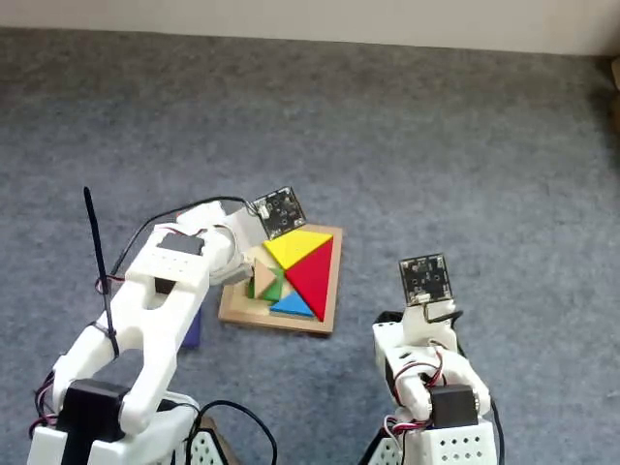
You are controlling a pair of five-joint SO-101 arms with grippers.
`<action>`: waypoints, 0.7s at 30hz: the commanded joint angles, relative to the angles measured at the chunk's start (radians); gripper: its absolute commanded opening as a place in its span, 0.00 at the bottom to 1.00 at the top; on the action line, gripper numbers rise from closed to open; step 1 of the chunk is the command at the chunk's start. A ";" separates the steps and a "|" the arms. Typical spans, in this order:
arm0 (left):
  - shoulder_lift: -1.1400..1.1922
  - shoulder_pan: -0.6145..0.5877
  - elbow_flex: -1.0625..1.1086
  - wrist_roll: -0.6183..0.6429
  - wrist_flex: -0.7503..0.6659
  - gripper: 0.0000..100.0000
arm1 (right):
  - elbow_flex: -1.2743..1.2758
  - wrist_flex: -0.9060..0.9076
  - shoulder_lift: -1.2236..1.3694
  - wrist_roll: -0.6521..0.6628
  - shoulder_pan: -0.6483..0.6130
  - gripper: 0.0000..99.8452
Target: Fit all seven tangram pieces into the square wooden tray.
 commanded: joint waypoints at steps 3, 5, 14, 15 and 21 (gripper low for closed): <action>-0.036 -0.016 -0.050 0.025 -0.011 0.28 | 0.108 0.005 -0.010 -0.005 0.021 0.01; -0.036 -0.016 -0.077 0.077 -0.009 0.28 | 0.108 0.005 -0.010 -0.005 0.021 0.01; -0.036 0.005 -0.110 0.100 0.106 0.28 | 0.108 0.005 -0.010 -0.005 0.021 0.01; -0.036 0.005 -0.110 0.100 0.106 0.28 | 0.108 0.005 -0.010 -0.005 0.021 0.01; -0.061 0.012 -0.130 0.109 0.178 0.28 | 0.108 0.005 -0.010 -0.005 0.021 0.01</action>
